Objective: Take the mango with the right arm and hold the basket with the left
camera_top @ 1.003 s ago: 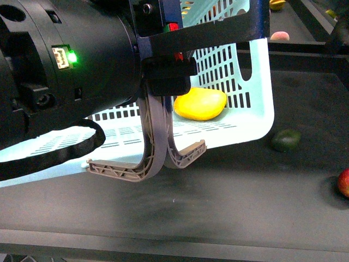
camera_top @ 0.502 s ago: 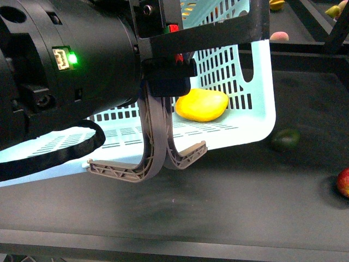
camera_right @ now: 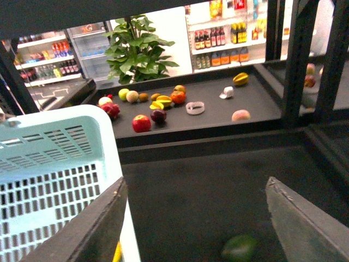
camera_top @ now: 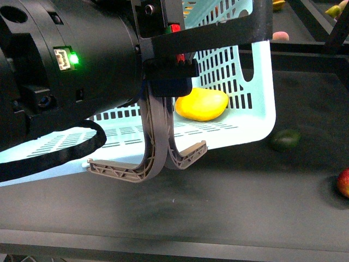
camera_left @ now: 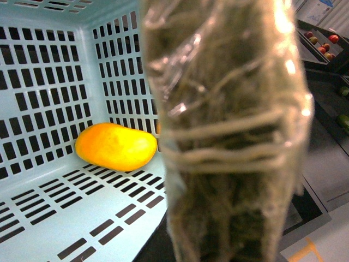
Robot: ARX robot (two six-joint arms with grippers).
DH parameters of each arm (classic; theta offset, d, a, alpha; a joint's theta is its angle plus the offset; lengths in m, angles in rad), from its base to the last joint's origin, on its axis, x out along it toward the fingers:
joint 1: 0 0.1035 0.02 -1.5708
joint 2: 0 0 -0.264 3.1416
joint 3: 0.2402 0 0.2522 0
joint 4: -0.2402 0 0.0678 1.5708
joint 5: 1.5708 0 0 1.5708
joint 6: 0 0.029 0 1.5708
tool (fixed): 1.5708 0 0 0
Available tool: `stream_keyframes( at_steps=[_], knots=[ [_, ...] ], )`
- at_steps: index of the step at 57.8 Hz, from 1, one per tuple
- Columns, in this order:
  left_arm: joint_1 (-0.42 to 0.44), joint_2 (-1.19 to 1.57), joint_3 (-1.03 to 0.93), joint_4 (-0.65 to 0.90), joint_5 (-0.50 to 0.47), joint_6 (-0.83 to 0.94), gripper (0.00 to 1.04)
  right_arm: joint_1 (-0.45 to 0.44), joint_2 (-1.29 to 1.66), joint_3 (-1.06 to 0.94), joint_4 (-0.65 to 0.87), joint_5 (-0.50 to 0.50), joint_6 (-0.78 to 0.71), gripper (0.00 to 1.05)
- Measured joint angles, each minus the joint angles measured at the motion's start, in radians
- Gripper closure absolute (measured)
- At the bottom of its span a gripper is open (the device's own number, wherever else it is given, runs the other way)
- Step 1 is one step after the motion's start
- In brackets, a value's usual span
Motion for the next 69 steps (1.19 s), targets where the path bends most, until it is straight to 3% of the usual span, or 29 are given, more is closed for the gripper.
stream_keyframes(
  at_steps=[7, 14, 69],
  knots=[
    [0.0, 0.0, 0.0, 0.0, 0.0, 0.0, 1.01, -0.046, -0.052, -0.039, -0.015, -0.069, -0.018, 0.77],
    [0.0, 0.0, 0.0, 0.0, 0.001, 0.0, 1.01, -0.089, -0.136, -0.087, -0.048, -0.084, -0.03, 1.04],
    [0.0, 0.0, 0.0, 0.0, 0.001, -0.001, 1.01, -0.089, -0.539, -0.195, -0.328, -0.089, -0.032, 1.03]
  ],
)
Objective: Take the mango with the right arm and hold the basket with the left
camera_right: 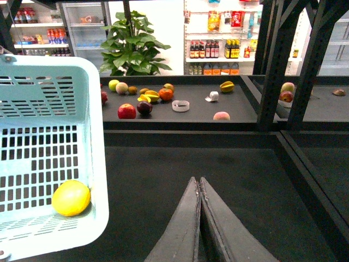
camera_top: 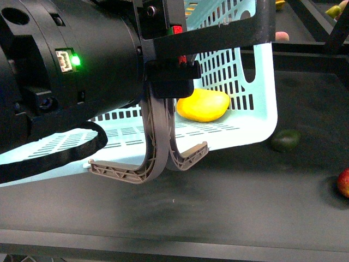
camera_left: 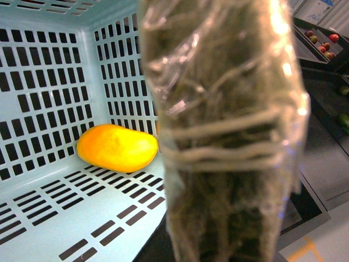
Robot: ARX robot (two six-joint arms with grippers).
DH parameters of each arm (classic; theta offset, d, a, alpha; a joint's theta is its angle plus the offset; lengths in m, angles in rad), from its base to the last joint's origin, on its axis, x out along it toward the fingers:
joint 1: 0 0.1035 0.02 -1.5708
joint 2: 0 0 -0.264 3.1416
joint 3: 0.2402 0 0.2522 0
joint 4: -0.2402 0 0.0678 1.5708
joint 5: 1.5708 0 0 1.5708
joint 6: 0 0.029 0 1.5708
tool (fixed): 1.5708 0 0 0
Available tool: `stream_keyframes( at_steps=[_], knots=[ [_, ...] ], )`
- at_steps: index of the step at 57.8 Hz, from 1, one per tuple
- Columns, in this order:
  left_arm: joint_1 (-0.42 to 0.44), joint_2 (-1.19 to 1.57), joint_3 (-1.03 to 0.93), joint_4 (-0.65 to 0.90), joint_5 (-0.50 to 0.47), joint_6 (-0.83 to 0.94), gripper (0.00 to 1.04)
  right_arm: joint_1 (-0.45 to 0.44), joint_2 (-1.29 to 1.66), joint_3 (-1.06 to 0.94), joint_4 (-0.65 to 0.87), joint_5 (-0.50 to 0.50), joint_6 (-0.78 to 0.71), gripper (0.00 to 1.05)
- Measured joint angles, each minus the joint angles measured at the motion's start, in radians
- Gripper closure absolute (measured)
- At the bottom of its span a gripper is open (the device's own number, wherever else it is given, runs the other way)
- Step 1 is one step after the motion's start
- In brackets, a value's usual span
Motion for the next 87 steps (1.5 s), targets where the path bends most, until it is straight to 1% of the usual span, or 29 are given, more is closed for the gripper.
stream_keyframes(
  at_steps=[27, 32, 34, 87],
  knots=[
    [0.0, 0.0, 0.0, 0.0, 0.0, 0.0, 1.01, 0.0, -0.12, 0.0, -0.119, -0.002, 0.0, 1.03],
    [0.0, 0.0, 0.0, 0.0, 0.001, 0.0, 1.01, 0.0, -0.226, 0.001, -0.261, -0.003, -0.001, 1.03],
    [0.0, 0.0, 0.0, 0.0, 0.001, 0.0, 1.01, 0.0, -0.253, 0.001, -0.281, -0.003, -0.001, 1.03],
    [0.0, 0.0, 0.0, 0.0, 0.0, 0.0, 1.01, 0.0, -0.283, 0.001, -0.288, -0.002, -0.001, 1.03]
  ],
)
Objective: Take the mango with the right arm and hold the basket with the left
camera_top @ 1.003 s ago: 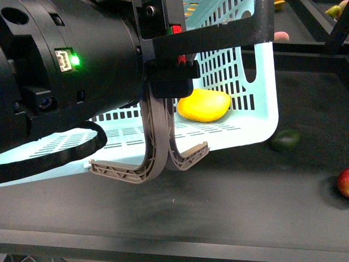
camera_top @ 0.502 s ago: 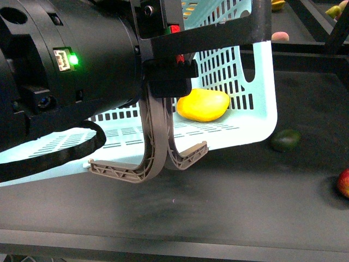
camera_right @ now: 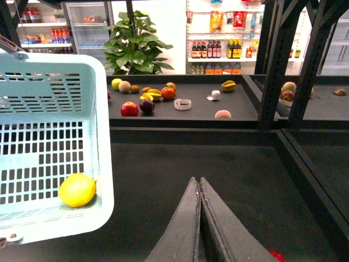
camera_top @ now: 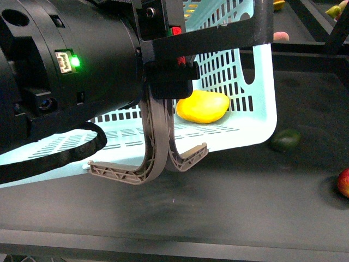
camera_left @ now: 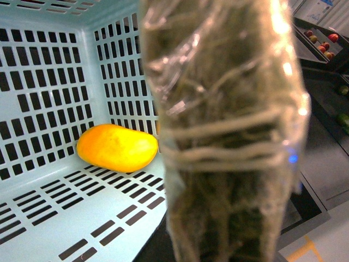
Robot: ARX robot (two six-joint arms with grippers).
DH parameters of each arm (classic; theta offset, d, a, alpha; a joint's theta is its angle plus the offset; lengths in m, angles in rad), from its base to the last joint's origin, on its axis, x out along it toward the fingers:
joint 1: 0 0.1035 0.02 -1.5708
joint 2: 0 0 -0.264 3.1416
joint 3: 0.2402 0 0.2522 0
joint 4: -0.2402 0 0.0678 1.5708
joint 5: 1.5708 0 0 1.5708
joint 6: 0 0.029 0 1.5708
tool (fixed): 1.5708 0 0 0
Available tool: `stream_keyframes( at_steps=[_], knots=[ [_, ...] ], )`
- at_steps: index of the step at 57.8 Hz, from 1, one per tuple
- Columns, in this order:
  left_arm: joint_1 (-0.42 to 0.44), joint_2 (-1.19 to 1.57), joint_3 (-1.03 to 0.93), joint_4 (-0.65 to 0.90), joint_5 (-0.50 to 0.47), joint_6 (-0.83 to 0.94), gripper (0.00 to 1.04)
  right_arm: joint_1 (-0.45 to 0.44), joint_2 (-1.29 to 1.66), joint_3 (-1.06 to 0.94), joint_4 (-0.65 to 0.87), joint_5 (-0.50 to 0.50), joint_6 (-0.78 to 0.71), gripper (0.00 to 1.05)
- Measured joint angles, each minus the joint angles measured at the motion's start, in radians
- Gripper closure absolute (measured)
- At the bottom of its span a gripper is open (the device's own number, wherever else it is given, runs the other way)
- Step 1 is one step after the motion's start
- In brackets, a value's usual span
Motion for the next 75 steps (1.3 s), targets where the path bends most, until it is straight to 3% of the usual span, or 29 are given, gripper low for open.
stream_keyframes(
  at_steps=[3, 20, 30, 75],
  knots=[
    [0.0, 0.0, 0.0, 0.0, 0.0, 0.0, 1.01, 0.0, 0.0, 0.0, 0.0, 0.0, -0.002, 1.0],
    [0.0, 0.0, 0.0, 0.0, 0.0, 0.0, 1.01, 0.0, 0.0, 0.0, 0.0, 0.0, -0.002, 0.37],
    [0.0, 0.0, 0.0, 0.0, 0.0, 0.0, 1.01, 0.0, 0.0, 0.0, 0.0, 0.0, -0.002, 0.06],
    [0.0, 0.0, 0.0, 0.0, 0.0, 0.0, 1.01, 0.0, 0.0, 0.0, 0.0, 0.0, -0.002, 0.08]
  ],
)
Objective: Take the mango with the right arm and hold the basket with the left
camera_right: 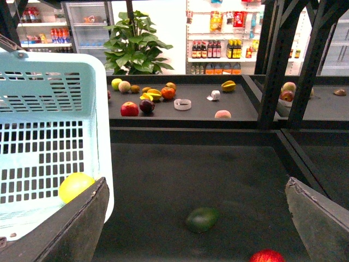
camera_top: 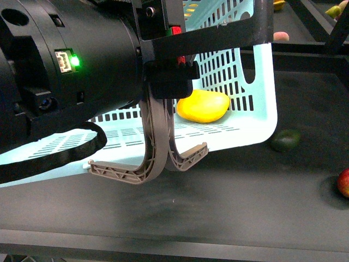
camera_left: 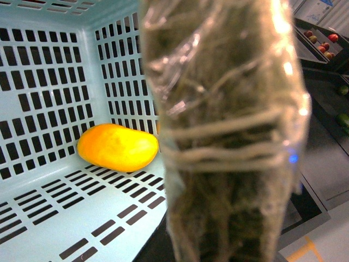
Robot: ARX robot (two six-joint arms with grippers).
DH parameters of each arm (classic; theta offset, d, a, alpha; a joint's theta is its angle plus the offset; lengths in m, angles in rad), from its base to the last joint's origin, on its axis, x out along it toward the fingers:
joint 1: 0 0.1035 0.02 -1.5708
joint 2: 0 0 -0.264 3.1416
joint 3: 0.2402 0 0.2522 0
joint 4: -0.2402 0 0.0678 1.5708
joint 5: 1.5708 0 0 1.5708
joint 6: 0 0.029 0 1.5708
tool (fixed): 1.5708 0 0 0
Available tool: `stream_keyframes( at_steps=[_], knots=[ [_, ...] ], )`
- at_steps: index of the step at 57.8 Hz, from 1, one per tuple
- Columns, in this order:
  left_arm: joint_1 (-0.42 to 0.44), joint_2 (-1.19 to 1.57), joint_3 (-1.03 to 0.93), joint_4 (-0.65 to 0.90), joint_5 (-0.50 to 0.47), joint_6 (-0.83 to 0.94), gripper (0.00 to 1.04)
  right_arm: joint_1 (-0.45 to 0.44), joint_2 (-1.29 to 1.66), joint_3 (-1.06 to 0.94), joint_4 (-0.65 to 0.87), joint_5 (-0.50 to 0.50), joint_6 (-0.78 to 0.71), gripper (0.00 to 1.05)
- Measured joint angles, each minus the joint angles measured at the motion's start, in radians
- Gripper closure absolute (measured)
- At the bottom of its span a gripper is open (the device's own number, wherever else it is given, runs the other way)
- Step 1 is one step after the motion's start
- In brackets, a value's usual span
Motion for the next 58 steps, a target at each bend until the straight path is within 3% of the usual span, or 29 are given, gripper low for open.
stream_keyframes(
  at_steps=[5, 7, 11, 19, 31, 45, 58],
  knots=[
    [-0.002, 0.0, 0.001, -0.006, -0.016, -0.003, 1.01, 0.0, 0.0, 0.0, 0.0, 0.0, 0.0, 0.08],
    [-0.022, 0.0, 0.045, -0.132, -0.164, -0.051, 1.01, 0.0, 0.0, 0.0, 0.0, 0.0, 0.0, 0.08],
    [-0.025, 0.008, 0.098, -0.264, -0.323, -0.166, 1.01, 0.0, -0.001, 0.0, 0.0, -0.001, 0.0, 0.08],
    [0.002, 0.073, 0.161, -0.312, -0.423, -0.333, 1.01, 0.0, -0.002, 0.0, 0.0, 0.0, 0.0, 0.08],
    [0.095, 0.178, 0.277, -0.304, -0.409, -0.466, 1.01, 0.0, -0.002, 0.0, -0.001, 0.0, 0.0, 0.08],
    [0.213, 0.323, 0.459, -0.322, -0.299, -0.729, 1.01, 0.0, -0.001, 0.0, -0.001, 0.0, 0.0, 0.08],
    [0.326, 0.446, 0.569, -0.324, -0.34, -0.91, 1.01, 0.0, -0.002, 0.0, -0.001, 0.0, 0.0, 0.08]
  ],
)
